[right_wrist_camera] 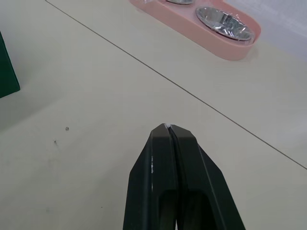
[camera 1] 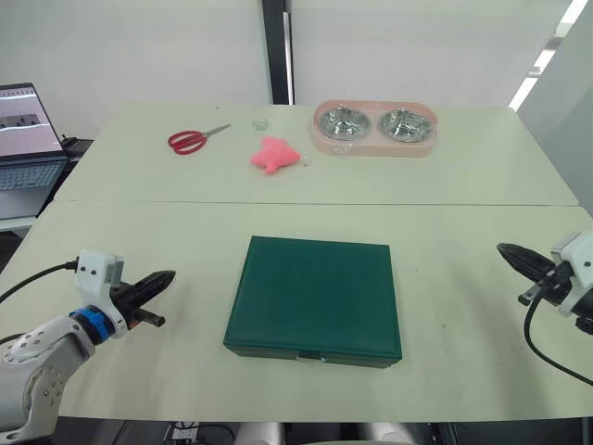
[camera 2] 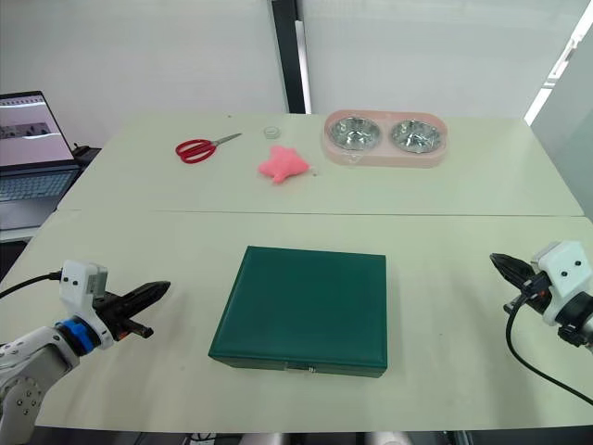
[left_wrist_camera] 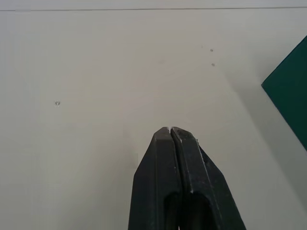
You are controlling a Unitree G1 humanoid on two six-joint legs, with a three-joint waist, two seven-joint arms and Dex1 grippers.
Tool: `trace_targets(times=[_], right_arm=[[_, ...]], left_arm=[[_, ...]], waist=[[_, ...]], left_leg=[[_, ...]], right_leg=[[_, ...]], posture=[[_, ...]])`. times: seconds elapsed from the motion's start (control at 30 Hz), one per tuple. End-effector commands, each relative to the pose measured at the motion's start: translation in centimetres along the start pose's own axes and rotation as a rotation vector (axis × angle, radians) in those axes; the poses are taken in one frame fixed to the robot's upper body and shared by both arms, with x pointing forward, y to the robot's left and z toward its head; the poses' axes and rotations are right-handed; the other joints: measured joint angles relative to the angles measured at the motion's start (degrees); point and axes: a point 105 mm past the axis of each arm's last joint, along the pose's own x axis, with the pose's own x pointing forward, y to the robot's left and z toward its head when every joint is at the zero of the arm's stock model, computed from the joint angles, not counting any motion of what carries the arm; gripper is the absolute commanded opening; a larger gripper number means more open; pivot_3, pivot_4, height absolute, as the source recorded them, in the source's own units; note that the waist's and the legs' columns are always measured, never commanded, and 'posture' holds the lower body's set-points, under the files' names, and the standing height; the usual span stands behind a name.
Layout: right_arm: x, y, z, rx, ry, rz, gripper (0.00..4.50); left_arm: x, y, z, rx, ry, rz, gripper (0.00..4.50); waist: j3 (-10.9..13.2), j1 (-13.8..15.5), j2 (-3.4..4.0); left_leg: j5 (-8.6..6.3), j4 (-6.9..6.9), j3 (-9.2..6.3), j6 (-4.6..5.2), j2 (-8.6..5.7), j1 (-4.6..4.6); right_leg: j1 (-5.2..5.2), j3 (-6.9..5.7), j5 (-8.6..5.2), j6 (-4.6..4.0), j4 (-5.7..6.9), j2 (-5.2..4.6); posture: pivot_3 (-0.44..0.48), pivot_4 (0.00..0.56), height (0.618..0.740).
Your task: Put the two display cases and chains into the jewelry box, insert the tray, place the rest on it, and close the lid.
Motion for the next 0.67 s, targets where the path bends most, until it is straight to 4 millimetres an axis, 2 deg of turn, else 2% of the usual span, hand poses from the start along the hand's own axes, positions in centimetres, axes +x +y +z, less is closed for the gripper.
trace_targets(times=[0.03,0.27,0.67], right_arm=[[0.2,0.7,0.0,-0.019,-0.022,-0.001,0.03],[0.5,2.1,-0.7,0.001,-0.005,0.034,0.03],[0.6,2.2,-0.9,0.003,0.005,0.041,0.03]], left_arm=[[-0.2,-0.5,0.9,0.079,-0.04,-0.008,0.0],[-0.3,-1.0,0.8,0.106,-0.066,-0.01,0.0],[0.6,-1.1,1.3,0.124,-0.096,-0.031,0.0]], waist=[[0.0,0.04,0.0],[0.0,0.08,0.0],[0.0,0.09,0.0]], left_leg=[[0.0,0.0,0.0,0.0,0.0,0.0],[0.0,0.01,0.01,0.0,-0.01,0.0],[0.0,0.01,0.01,0.0,-0.01,0.01]], right_leg=[[0.0,0.0,0.0,0.0,0.0,0.0],[0.01,0.01,0.0,0.0,0.0,-0.01],[0.01,0.0,0.0,0.0,0.01,-0.01]], posture=[[0.0,0.15,0.74],[0.0,0.15,0.74],[0.0,0.15,0.74]])
